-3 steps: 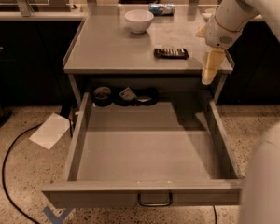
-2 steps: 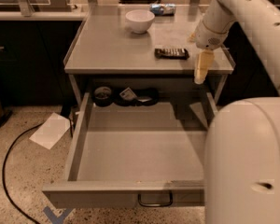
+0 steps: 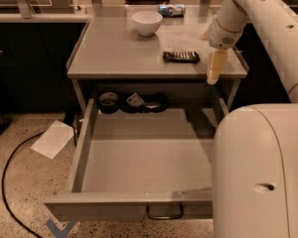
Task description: Place rxbar chocolate into top drawer
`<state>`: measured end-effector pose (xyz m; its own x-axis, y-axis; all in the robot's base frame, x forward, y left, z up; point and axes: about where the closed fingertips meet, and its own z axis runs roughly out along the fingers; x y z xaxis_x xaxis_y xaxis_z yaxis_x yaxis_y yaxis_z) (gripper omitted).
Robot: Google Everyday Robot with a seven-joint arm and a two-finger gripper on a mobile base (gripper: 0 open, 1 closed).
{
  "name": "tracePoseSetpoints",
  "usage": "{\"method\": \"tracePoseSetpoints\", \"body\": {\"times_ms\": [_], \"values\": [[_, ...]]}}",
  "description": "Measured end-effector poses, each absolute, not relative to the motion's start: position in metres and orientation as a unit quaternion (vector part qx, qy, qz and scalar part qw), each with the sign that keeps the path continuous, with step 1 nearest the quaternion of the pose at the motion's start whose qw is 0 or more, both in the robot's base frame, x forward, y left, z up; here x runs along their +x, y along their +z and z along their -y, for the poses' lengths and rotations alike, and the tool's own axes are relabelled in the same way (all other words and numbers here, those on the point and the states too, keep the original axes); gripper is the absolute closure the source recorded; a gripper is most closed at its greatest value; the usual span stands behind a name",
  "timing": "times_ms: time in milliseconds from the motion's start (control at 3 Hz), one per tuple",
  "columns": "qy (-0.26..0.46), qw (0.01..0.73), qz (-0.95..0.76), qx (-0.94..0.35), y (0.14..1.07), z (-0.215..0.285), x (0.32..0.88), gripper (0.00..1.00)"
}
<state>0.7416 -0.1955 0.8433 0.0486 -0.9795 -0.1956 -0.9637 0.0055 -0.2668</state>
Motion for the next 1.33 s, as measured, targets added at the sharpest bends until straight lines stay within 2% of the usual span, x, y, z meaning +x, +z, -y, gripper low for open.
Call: {"method": "tracePoseSetpoints", "body": {"times_ms": [333,667,1333], "values": [[-0.022,0.162,-0.664,-0.729,0.832,0.189,0.757,0.0],[-0.047,0.189,-0.635,-0.748,0.841,0.177,0.783,0.0],[-0.063,0.192,-0.616,-0.762,0.831,0.166,0.802,0.0]]}}
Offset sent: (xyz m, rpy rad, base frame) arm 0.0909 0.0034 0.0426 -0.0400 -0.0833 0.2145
